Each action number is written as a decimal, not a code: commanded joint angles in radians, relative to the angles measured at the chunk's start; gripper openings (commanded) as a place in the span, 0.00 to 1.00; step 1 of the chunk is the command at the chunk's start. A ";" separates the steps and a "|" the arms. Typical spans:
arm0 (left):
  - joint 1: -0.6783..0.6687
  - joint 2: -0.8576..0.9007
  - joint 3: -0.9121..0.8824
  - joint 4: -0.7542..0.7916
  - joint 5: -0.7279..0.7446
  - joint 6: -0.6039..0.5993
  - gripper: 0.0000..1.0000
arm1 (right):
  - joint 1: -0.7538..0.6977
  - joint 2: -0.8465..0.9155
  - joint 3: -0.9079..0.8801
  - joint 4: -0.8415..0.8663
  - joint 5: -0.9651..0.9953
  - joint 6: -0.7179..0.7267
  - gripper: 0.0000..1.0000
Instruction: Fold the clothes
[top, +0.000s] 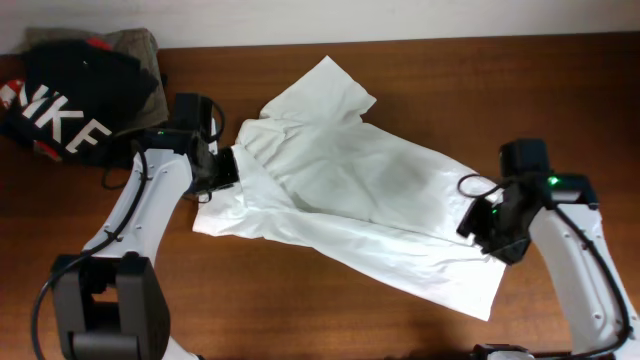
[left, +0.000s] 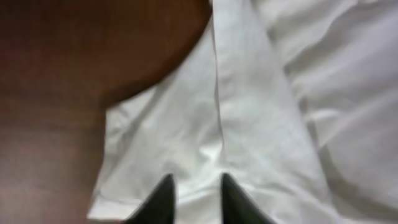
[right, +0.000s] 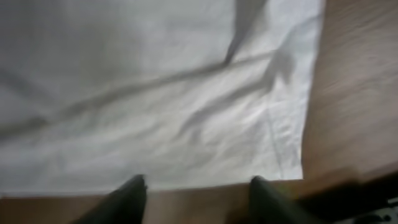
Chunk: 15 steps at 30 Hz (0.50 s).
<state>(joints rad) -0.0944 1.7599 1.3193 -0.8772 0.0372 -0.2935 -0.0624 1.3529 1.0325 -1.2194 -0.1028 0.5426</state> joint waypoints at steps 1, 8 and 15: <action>-0.003 0.024 -0.011 0.001 0.030 0.003 0.07 | 0.024 0.001 -0.080 0.004 -0.074 0.013 0.36; -0.001 0.166 -0.011 0.013 0.027 0.003 0.01 | 0.023 0.022 -0.219 0.106 -0.121 0.016 0.32; -0.001 0.243 -0.011 0.057 0.029 0.003 0.01 | 0.023 0.183 -0.259 0.190 -0.126 0.015 0.28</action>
<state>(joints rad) -0.0944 1.9816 1.3148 -0.8440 0.0555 -0.2951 -0.0448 1.4513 0.7956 -1.0630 -0.2134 0.5495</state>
